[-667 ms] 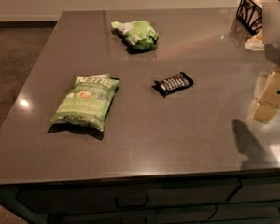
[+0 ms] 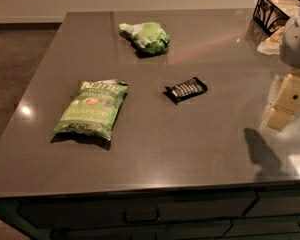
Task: Pick green jalapeno chip bag
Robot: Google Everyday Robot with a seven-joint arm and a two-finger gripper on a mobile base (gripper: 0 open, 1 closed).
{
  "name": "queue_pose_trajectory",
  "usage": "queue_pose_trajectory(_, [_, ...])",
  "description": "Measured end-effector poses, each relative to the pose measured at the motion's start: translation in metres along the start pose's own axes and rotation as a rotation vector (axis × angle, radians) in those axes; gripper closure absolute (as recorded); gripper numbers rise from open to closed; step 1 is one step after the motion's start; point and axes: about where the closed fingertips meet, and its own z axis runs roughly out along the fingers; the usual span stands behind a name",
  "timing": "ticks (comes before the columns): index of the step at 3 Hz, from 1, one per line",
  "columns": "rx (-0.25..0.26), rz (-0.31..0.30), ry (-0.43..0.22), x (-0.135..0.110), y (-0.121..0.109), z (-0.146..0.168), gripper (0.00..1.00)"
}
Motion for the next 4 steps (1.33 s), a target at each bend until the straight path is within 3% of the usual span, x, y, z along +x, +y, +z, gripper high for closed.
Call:
queue_pose_trajectory(1, [-0.073,0.021,-0.166,-0.054,0.004,0.005,0.00])
queue_pose_trajectory(2, [-0.107,0.039,-0.251,-0.103,0.012,0.012,0.00])
queue_pose_trajectory(3, [-0.117,0.035,-0.279,-0.151,0.023,0.028,0.00])
queue_pose_trajectory(4, [-0.100,0.027,-0.217,-0.199,0.036,0.067,0.00])
